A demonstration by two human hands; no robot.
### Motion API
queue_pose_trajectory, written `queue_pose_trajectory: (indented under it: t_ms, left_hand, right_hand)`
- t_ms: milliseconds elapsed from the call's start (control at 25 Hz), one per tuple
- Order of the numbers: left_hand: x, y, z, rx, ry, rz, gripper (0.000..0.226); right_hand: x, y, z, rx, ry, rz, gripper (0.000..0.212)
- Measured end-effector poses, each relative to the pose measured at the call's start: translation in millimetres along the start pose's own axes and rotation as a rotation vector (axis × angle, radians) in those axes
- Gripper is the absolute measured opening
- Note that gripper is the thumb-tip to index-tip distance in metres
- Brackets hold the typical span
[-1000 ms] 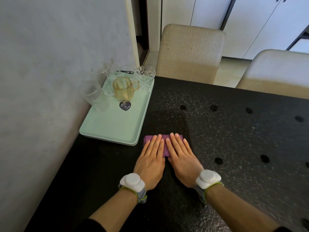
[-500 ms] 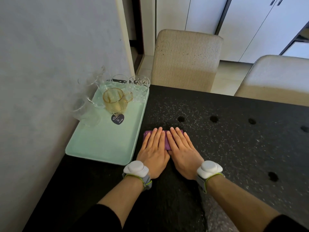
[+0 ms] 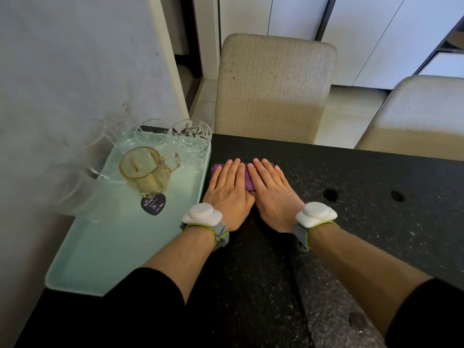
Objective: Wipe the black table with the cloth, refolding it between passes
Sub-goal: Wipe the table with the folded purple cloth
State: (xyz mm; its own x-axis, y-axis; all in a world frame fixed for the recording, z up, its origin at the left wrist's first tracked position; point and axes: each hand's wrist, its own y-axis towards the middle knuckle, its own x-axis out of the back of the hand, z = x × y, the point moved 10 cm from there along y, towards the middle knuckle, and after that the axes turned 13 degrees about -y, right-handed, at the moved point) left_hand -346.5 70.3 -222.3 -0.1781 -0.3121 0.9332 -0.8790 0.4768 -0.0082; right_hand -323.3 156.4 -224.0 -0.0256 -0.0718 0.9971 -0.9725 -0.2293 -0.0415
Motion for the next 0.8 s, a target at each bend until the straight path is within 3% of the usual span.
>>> queue_pose_trajectory:
  t_ms: [200, 400, 800]
  left_hand:
    - [1, 50, 13, 0.032, -0.023, -0.022, 0.072]
    - [7, 90, 20, 0.043, -0.034, -0.083, 0.091]
    - [6, 89, 17, 0.028, -0.009, -0.07, 0.089]
  right_hand:
    - [2, 43, -24, -0.021, 0.003, -0.004, 0.066]
    - [0, 82, -43, -0.019, -0.01, -0.029, 0.079]
    - [-2, 83, -46, -0.076, 0.022, 0.001, 0.066]
